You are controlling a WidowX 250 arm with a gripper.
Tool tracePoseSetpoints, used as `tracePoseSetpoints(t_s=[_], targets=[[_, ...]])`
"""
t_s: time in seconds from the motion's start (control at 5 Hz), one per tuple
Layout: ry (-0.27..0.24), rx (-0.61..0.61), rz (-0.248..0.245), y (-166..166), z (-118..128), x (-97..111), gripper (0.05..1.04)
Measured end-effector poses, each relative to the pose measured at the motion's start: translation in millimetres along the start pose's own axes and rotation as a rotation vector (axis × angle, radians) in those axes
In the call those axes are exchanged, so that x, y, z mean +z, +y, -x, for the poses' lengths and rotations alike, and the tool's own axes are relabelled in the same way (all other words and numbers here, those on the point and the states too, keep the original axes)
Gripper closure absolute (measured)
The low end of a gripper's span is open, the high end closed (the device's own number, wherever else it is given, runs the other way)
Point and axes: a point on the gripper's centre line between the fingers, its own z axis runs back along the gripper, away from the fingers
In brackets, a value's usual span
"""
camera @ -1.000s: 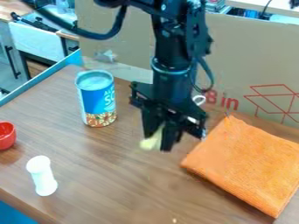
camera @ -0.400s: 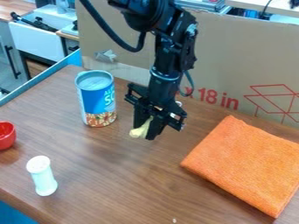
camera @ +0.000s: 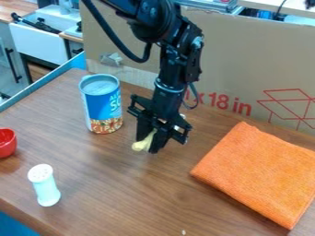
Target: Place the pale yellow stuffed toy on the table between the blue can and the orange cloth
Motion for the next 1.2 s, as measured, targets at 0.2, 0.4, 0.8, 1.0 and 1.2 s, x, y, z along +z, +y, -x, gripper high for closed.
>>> tracePoseSetpoints(t_s=[0.2, 0.4, 0.8, 1.0, 1.2], targets=[[0.036, 0.02, 0.013, 12.8, -1.7, -7.6, 0.741], [0.071, 0.023, 0.054, 21.2, -3.4, -20.7, 0.698], [0.059, -0.012, 0.144, 27.9, -5.8, -17.5, 0.115], [-0.007, 0.008, 0.14, 32.7, -1.4, 14.3, 0.079], [-0.085, -0.019, 0.121, 19.3, 19.7, 54.1, 0.083]])
